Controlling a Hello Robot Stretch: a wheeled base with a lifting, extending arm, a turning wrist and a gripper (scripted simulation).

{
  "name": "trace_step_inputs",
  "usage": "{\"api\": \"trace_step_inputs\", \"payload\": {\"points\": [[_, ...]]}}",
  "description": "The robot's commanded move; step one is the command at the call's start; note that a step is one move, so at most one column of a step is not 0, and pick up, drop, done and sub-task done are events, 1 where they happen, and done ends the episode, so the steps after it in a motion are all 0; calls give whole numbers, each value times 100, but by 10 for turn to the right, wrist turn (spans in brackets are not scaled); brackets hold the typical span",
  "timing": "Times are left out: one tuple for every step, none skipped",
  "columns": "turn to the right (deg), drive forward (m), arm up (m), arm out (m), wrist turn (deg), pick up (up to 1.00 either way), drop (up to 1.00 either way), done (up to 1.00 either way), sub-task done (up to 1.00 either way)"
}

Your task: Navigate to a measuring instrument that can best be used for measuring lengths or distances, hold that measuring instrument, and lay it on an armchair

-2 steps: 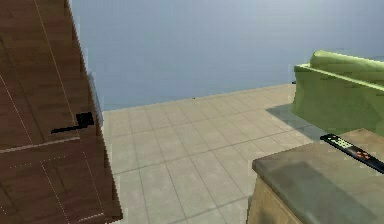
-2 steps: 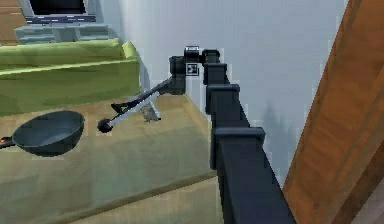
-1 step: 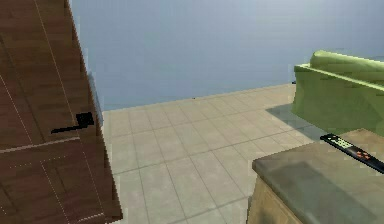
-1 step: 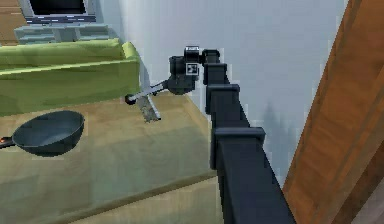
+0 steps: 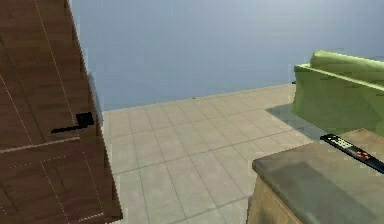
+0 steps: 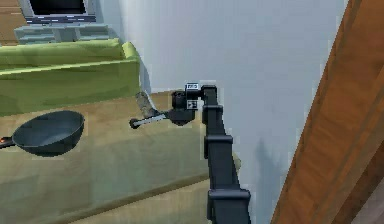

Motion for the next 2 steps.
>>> {"api": "trace_step_inputs", "payload": {"points": [[0,0,0,0,0,100,0,0,0],[0,0,10,0,0,0,0,0,0]]}}
